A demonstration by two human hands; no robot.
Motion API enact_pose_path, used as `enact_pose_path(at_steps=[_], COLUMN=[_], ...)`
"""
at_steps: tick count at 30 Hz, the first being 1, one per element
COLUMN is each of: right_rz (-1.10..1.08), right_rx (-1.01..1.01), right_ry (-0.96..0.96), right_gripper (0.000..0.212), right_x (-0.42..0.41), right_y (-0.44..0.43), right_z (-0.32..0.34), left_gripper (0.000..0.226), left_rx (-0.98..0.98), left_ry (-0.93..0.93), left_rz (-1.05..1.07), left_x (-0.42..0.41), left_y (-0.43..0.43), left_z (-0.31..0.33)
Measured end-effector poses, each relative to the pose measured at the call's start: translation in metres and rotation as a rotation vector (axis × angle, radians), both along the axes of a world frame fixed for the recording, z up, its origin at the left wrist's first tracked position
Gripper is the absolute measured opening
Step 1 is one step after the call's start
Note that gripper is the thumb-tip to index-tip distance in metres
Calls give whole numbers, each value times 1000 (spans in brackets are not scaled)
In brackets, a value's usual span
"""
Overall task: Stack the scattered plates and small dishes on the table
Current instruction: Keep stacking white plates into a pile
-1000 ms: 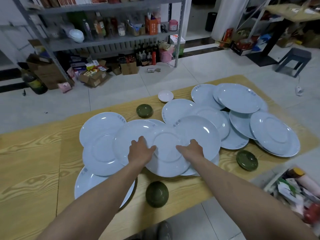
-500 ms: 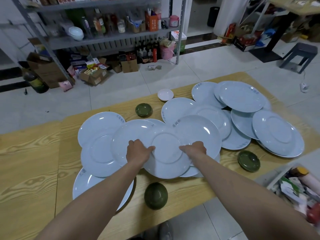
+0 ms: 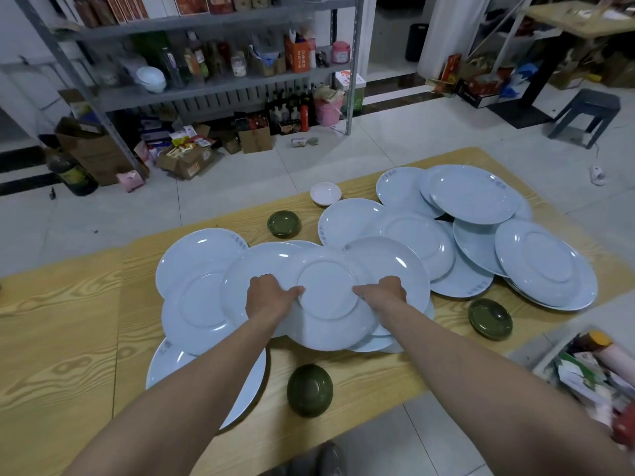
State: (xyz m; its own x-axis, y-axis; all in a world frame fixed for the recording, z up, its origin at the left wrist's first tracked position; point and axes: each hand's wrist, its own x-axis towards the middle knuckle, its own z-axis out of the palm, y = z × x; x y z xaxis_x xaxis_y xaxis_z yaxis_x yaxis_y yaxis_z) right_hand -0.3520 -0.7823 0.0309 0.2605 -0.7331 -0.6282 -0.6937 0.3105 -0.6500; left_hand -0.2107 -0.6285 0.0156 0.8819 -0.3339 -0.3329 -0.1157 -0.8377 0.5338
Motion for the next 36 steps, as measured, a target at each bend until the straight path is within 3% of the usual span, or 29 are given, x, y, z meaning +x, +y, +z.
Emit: enact_pose_path(at_steps=[4, 10, 13, 20, 25, 28, 34, 36], right_rz=[-17, -76, -92, -204, -424, -531, -498, -398], right_rx=[-17, -82, -85, -141, -36, 22, 118, 186], right_ry=[-36, -138, -190, -423, -653, -782, -905, -935], right_gripper=[65, 52, 62, 46, 55, 57, 14, 46], right_x=[0, 8, 13, 14, 21, 20, 12, 4], right_y=[0, -2, -2, 8, 18, 23, 24, 24], right_z=[9, 43, 63, 99, 110, 116, 117, 115], left_gripper=[52, 51, 48, 53, 23, 24, 35, 39], left_rx=[-34, -129, -219, -395, -644, -756, -969, -1027], left_ry=[-8, -75, -74, -123, -96, 2, 312, 409], left_rz=[14, 2, -12, 0, 78, 140, 263, 214], left_x=[3, 11, 16, 17, 8, 2, -1, 0], left_y=[2, -2, -5, -5, -1, 2, 11, 19], left_z=[8, 49, 71, 113, 132, 138, 137, 132])
